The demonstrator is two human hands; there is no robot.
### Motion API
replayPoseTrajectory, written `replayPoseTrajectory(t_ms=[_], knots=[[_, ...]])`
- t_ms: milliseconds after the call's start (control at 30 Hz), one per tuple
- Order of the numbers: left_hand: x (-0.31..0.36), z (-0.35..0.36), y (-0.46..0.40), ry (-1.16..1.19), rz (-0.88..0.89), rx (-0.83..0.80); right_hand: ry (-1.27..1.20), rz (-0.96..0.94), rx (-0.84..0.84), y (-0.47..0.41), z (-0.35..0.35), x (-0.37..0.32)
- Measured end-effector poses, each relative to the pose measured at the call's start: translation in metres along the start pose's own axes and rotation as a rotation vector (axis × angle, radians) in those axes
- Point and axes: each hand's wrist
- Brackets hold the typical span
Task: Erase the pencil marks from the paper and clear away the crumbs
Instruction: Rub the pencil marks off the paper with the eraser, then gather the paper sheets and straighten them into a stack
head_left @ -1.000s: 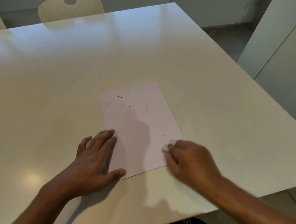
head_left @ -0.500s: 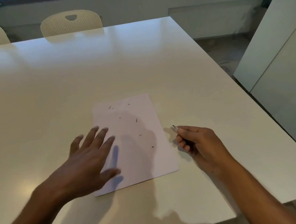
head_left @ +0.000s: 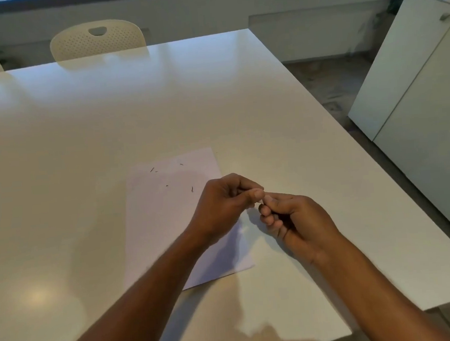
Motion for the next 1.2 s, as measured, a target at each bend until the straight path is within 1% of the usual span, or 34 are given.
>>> replayPoseTrajectory(t_ms=[100,233,267,333,433,533,600,667,767,900,967,1067,1133,1200], knots=[[-0.003,0.000,-0.005,0.095,0.001,-0.020,-0.056,0.060,-0.004,0.000,-0.003,-0.008],[-0.006,0.002,-0.011,0.110,-0.005,-0.008,-0.035,0.090,-0.005,-0.003,-0.008,-0.014],[-0.007,0.002,-0.013,0.109,-0.010,0.006,-0.011,0.072,0.012,-0.005,-0.009,-0.014],[-0.009,0.000,-0.015,0.065,-0.030,0.052,0.103,-0.029,0.078,-0.008,-0.010,-0.014],[-0.012,0.001,-0.016,-0.097,-0.033,0.098,0.240,-0.199,0.160,-0.011,-0.011,-0.014],[-0.014,0.004,-0.021,-0.382,0.029,0.129,0.290,-0.251,0.182,-0.012,-0.008,-0.014],[-0.013,0.005,-0.025,-0.552,0.086,0.122,0.304,-0.265,0.193,-0.013,-0.007,-0.015],[-0.014,0.004,-0.029,-0.635,0.103,0.077,0.315,-0.286,0.208,-0.012,-0.006,-0.016],[-0.013,-0.003,-0.027,-0.603,0.084,0.018,0.317,-0.323,0.240,-0.009,-0.002,-0.017],[-0.011,-0.020,-0.021,-0.541,0.077,0.025,0.325,-0.372,0.269,-0.006,0.009,-0.016],[-0.013,-0.031,-0.015,-0.489,0.071,0.053,0.369,-0.408,0.273,-0.006,0.019,-0.014],[-0.017,-0.052,-0.001,-0.460,0.082,0.107,0.506,-0.497,0.268,-0.011,0.039,-0.005],[-0.021,-0.072,0.014,-0.449,0.052,0.184,0.598,-0.569,0.239,-0.020,0.055,0.005],[-0.028,-0.091,0.031,-0.499,-0.007,0.288,0.703,-0.621,0.196,-0.033,0.072,0.017]])
Point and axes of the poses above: each hand's wrist, its own y-axis away from the middle knuckle, its own z-axis out of the palm, x = y × z, and after that the axes turned 8 degrees about -y, right-handed
